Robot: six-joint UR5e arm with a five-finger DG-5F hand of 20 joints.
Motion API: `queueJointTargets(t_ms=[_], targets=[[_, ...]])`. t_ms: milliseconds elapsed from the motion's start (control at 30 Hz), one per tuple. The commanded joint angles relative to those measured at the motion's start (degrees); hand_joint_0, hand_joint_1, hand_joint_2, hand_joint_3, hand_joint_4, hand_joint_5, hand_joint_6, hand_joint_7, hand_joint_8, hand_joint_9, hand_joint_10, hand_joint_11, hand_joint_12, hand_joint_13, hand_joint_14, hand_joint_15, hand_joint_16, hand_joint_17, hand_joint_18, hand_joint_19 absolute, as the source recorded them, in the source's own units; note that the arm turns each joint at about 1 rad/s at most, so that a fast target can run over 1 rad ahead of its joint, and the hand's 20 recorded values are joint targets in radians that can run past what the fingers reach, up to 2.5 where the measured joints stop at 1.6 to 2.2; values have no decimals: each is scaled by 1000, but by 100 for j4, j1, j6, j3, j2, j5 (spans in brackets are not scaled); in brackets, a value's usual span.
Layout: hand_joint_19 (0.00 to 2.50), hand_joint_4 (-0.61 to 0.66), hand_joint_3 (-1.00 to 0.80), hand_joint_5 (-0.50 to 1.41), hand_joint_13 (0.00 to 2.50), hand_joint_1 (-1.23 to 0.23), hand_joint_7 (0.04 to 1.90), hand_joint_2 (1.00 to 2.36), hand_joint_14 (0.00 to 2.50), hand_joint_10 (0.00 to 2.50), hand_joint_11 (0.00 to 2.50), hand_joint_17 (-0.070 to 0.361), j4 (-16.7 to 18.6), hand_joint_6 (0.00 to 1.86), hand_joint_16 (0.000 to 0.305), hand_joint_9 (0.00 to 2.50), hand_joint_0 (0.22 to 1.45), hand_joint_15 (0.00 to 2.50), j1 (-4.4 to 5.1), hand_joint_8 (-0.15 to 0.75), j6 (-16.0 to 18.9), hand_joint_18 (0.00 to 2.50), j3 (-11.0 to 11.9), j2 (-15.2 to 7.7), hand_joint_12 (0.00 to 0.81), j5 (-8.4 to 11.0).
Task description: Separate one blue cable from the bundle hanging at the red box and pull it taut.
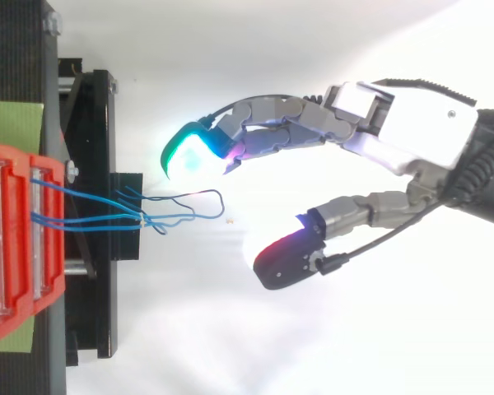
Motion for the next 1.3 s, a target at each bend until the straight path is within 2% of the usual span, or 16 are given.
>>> queueJointTargets(t_ms=[0,200,333,633,800,833,900,933,1033,1267], targets=[[39,288,-500,-203,476,-744,777,1000,5,11,318,76,23,502,34,493,528,150,-32,348,25,242,108,-180,325,-49],[39,292,-500,-201,481,-741,771,1000,6,9,322,76,40,502,34,503,529,158,-50,348,113,244,425,-417,327,-207],[34,294,-500,-201,483,-742,775,1000,5,9,316,77,40,502,34,507,528,155,-50,348,51,250,557,-435,326,-224],[55,298,-500,-196,504,-739,779,1000,6,10,312,77,40,502,34,514,529,163,-6,346,25,258,557,-444,329,-321],[60,300,-500,-194,511,-734,776,1000,6,8,313,77,128,502,34,519,530,174,-50,349,210,265,741,-848,329,-400],[59,301,-500,-194,511,-734,775,1000,6,9,313,77,128,502,34,520,530,171,-59,349,210,264,741,-848,330,-400],[67,303,-500,-193,517,-730,780,1000,6,9,316,77,172,502,34,525,531,176,-76,348,324,272,1014,-1015,330,-620],[68,303,-500,-193,519,-730,779,1000,7,9,309,77,172,502,34,526,530,180,-76,348,315,274,1049,-1015,329,-655],[72,304,-500,-191,536,-714,779,1000,7,9,323,77,137,502,34,532,532,190,-68,350,298,277,1049,-1015,333,-664],[86,313,-500,-185,558,-678,782,1001,7,9,314,77,146,502,34,569,536,202,-129,356,315,289,1049,-1015,333,-743]])
